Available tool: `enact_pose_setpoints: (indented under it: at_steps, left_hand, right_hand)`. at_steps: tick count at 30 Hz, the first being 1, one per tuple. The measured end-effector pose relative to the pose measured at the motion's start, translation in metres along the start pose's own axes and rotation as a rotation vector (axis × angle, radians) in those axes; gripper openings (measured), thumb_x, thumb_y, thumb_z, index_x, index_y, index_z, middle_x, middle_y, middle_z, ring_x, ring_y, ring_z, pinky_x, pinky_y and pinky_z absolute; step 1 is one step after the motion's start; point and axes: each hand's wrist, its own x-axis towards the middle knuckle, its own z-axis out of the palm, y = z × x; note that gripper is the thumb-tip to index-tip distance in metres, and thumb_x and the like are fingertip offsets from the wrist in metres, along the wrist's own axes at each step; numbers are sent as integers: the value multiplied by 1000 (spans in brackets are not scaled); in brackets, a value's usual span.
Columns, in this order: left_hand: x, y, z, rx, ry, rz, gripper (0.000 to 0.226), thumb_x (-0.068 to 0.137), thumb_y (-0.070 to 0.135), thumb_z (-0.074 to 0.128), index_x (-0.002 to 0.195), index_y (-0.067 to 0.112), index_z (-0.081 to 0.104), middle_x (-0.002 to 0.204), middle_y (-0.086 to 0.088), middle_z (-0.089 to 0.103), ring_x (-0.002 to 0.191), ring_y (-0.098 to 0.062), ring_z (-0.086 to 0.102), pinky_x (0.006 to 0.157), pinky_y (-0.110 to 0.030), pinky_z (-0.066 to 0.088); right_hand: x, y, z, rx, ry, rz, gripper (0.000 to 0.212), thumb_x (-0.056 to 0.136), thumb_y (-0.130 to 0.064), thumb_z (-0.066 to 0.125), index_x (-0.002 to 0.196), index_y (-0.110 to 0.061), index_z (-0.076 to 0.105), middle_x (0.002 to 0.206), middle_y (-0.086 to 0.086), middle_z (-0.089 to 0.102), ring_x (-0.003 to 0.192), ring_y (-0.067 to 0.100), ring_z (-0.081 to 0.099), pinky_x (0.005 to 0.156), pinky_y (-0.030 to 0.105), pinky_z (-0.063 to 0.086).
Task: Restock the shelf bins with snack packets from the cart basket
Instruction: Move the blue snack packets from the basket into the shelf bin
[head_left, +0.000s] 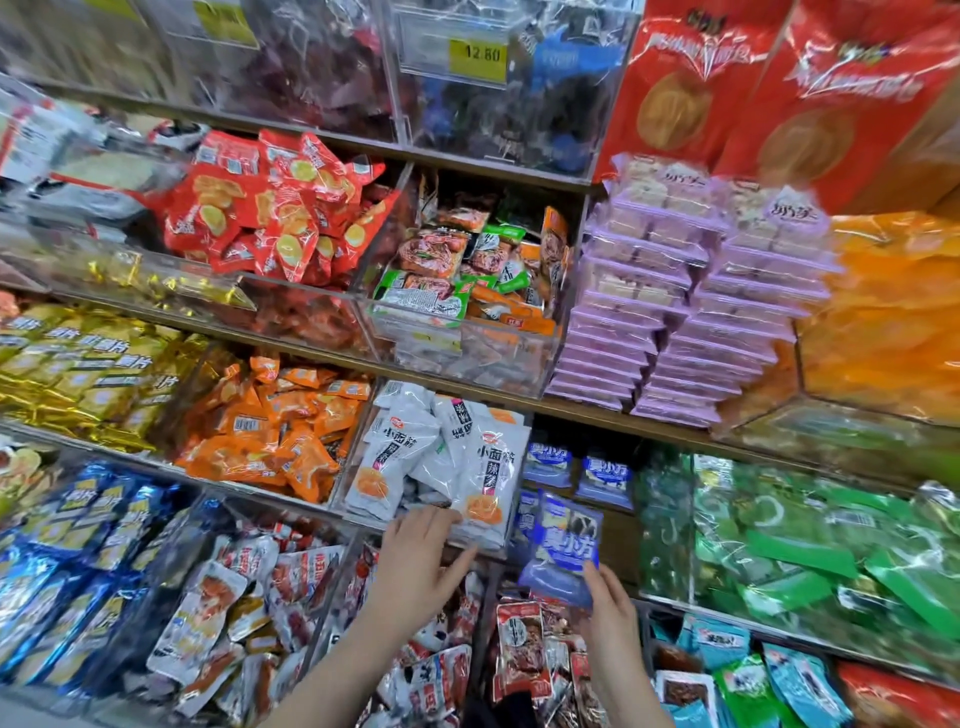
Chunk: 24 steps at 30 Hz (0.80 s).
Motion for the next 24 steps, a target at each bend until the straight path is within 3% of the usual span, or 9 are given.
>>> enact_pose_setpoints:
  at_steps: [4, 8, 10, 12, 14, 16, 17, 21, 24]
  left_hand:
    - [0, -7, 8, -55, 17, -30, 30, 82, 36, 61, 107, 21, 61, 94, 8, 57, 91, -15, 57, 83, -30, 37]
    - [0, -13, 12, -65, 13, -39, 24, 82, 33, 61, 102, 21, 61, 93, 7, 57, 90, -15, 56, 82, -29, 36]
    - [-1, -14, 14, -38, 13, -15, 19, 81, 30, 59, 97, 19, 62, 91, 6, 57, 88, -17, 57, 79, -28, 38]
    - [-2, -15, 15, -25, 27, -4, 19, 81, 30, 56, 95, 19, 63, 91, 6, 57, 87, -16, 56, 78, -27, 37]
    - [-2, -16, 18, -20, 46, 6, 18, 80, 30, 55, 94, 20, 63, 90, 8, 57, 86, -14, 56, 77, -26, 35]
    - [-3, -17, 20, -19, 60, 15, 17, 80, 28, 56, 94, 21, 63, 90, 9, 56, 86, -12, 54, 79, -23, 31]
    - [-3, -17, 20, -18, 63, 16, 18, 80, 29, 54, 94, 22, 63, 89, 10, 56, 86, -11, 53, 80, -22, 29]
    - [-4, -18, 21, -24, 58, 7, 21, 80, 32, 49, 94, 23, 62, 89, 12, 55, 85, -9, 51, 79, -24, 33]
    - [-4, -19, 20, -34, 48, 9, 19, 80, 30, 53, 95, 23, 62, 90, 11, 55, 85, -9, 51, 80, -24, 32]
  right_hand:
    - [28, 8, -25, -29, 157, 87, 25, 94, -28, 56, 109, -8, 55, 93, 13, 53, 71, 23, 48, 65, 37, 41]
    - [45, 18, -40, 192, 204, 213, 11, 93, -14, 56, 102, -8, 53, 97, 12, 55, 79, 22, 54, 68, 28, 48]
    - [50, 26, -45, 341, 204, 196, 16, 93, -4, 53, 107, -11, 52, 112, 14, 53, 94, 22, 57, 79, 28, 48]
    - [48, 34, -50, 331, 228, 132, 20, 93, 3, 51, 103, -13, 54, 117, 17, 50, 88, 15, 62, 74, 23, 50]
    - [42, 43, -52, 78, 210, 82, 22, 91, 2, 53, 112, -5, 55, 118, 22, 55, 87, 22, 64, 77, 28, 52]
    - [35, 51, -53, -308, 213, 11, 36, 91, -4, 57, 126, 2, 51, 123, 24, 56, 105, 36, 57, 91, 43, 46]
    - [31, 53, -52, -470, 231, -43, 40, 90, -5, 58, 129, 0, 50, 125, 22, 55, 111, 36, 54, 97, 44, 42]
    - [26, 50, -43, -1065, 108, -453, 43, 87, -11, 59, 130, -15, 51, 131, 4, 46, 122, 23, 45, 103, 34, 38]
    - [36, 42, -36, -1351, 18, -545, 58, 90, -22, 56, 144, -23, 33, 149, -6, 26, 138, 15, 25, 114, 29, 26]
